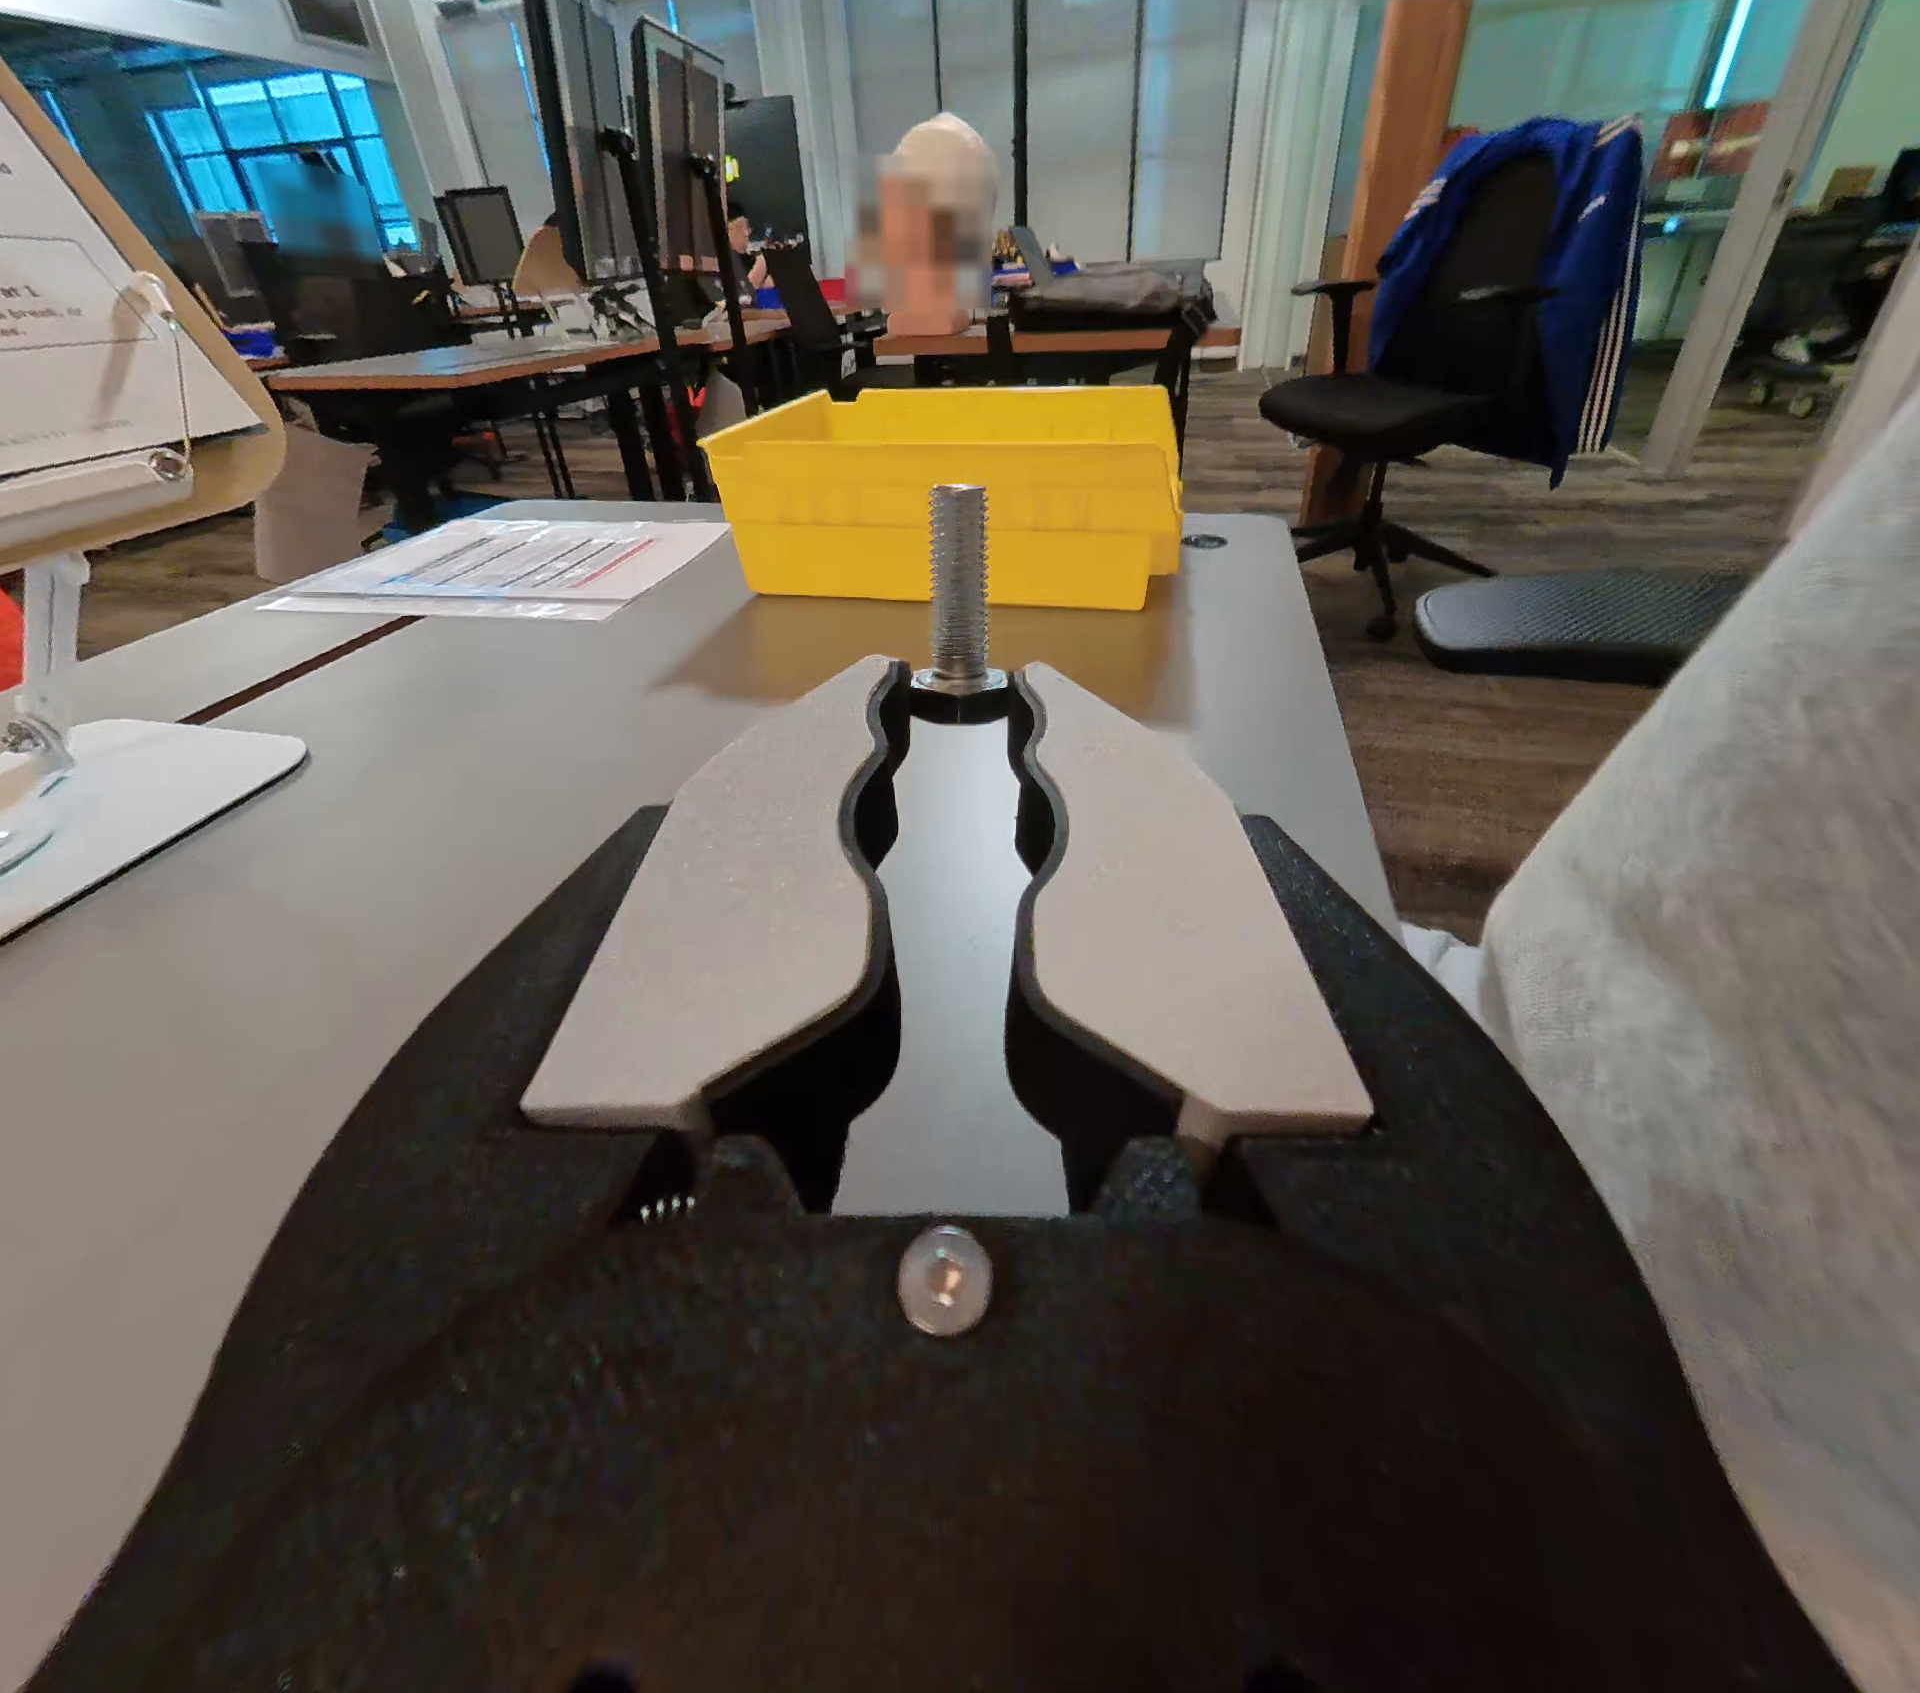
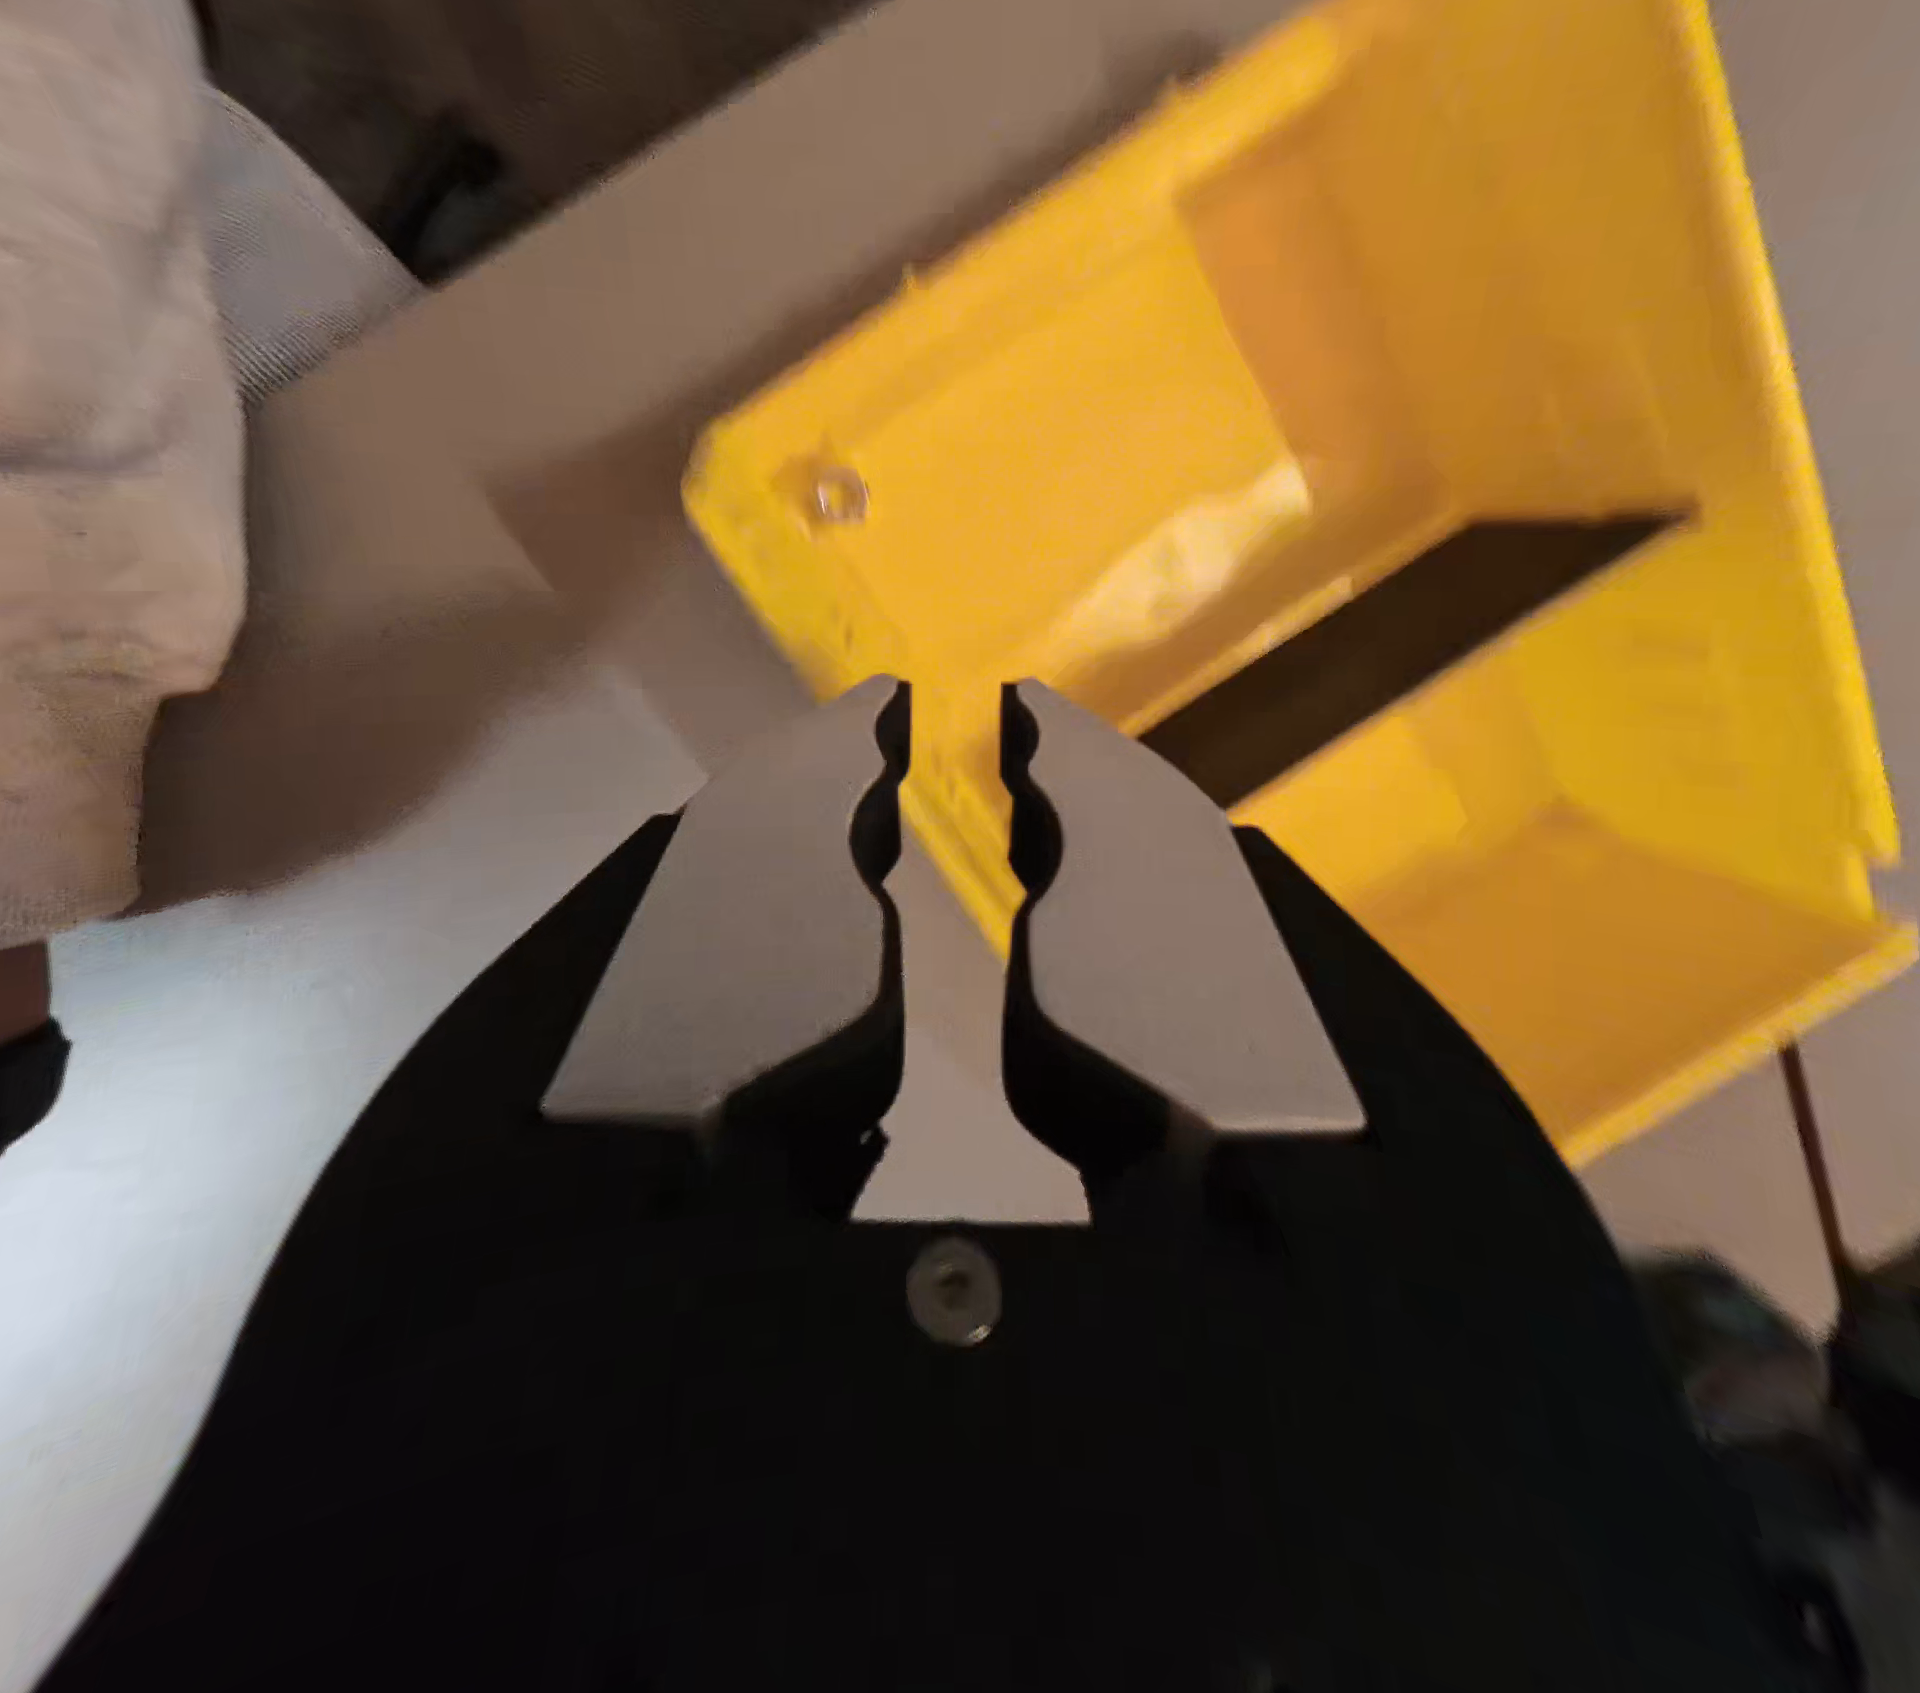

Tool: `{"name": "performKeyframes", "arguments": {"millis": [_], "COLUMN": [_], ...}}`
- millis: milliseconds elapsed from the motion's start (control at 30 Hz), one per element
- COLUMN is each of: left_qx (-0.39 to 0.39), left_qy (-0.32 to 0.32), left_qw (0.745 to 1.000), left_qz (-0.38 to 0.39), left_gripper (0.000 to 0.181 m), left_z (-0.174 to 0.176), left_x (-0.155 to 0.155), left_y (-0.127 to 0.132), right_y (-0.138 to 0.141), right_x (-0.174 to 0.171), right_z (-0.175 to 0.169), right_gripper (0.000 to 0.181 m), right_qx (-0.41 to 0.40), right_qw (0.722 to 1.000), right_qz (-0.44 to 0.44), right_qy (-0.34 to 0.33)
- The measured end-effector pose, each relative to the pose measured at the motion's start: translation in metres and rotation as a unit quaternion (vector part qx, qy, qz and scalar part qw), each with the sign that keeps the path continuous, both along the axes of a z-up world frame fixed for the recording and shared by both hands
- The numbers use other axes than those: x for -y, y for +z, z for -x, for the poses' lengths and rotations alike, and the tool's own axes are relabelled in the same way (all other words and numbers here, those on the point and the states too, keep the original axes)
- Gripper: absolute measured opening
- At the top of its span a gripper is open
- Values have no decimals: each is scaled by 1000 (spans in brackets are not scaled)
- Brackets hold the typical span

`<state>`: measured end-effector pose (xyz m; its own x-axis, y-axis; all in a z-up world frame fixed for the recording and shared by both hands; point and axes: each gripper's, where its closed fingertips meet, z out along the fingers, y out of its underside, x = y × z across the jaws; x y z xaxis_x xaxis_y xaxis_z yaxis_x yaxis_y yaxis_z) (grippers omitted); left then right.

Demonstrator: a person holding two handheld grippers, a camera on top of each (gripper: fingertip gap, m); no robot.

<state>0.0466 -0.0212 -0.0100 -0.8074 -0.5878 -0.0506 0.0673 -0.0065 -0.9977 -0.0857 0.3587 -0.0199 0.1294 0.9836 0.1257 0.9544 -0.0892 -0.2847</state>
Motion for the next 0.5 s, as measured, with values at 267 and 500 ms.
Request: {"name": "performKeyframes", "arguments": {"millis": [267, 500], "left_qx": [-2, 2], "left_qy": [34, 37], "left_qw": [997, 997], "left_qz": [-68, -63], "left_gripper": [19, 19], "left_z": [-14, -15], "left_x": [-6, -12], "left_y": [-20, -13], "right_y": [-78, -101], "right_x": [-19, 5], "right_z": [10, 32], "right_gripper": [17, 19], "right_qx": [145, 76], "right_qw": [968, 954], "right_qz": [105, 178], "right_qy": [175, 228]}}
